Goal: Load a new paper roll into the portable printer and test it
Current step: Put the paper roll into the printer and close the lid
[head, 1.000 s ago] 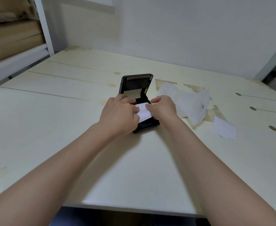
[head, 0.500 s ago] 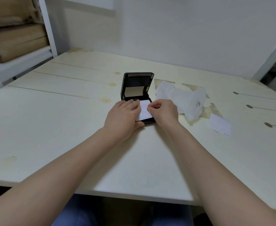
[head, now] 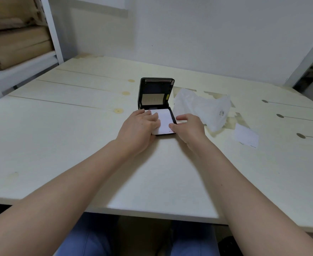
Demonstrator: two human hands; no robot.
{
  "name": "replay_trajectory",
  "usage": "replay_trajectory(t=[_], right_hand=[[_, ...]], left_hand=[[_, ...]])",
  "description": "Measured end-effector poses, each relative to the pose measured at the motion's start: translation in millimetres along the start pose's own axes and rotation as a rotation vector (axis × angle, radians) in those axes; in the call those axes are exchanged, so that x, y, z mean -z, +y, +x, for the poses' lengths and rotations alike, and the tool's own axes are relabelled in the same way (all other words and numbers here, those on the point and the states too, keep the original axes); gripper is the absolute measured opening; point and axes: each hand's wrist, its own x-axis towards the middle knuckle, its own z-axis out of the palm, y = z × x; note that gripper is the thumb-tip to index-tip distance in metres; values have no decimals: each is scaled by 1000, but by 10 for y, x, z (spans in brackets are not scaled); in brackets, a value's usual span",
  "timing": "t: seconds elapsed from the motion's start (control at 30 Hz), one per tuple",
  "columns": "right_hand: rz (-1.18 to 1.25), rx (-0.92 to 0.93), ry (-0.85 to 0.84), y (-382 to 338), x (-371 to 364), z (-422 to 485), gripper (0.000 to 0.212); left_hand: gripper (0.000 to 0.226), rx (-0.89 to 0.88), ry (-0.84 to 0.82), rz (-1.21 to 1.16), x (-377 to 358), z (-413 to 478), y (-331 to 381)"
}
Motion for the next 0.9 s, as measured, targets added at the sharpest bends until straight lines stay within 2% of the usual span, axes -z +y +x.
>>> replay_trajectory(t=[0.07, 0.13, 0.23, 0.33, 0.43, 0.8, 0.9], right_hand=[[9, 46, -30, 31, 30, -21, 40], [-53, 175, -65, 60, 85, -61, 43], [-351, 483, -181, 112, 157, -145, 47], [-482, 690, -106, 173, 141, -176, 29], [-474, 729, -26, 160, 127, -192, 18], [-488, 819, -56, 219, 157, -243, 16], [-465, 842, -70, 274, 162, -238, 16]], left_hand=[[4, -18, 12, -13, 15, -9, 9], [17, -35, 32, -26, 16, -23, 0], [33, -64, 52, -50, 26, -31, -17], [29, -73, 50, -62, 29, -46, -28], [9, -79, 23, -56, 13, -44, -83], [19, -38, 110, -122, -22, -93, -85], [19, -17, 116, -202, -24, -119, -73]])
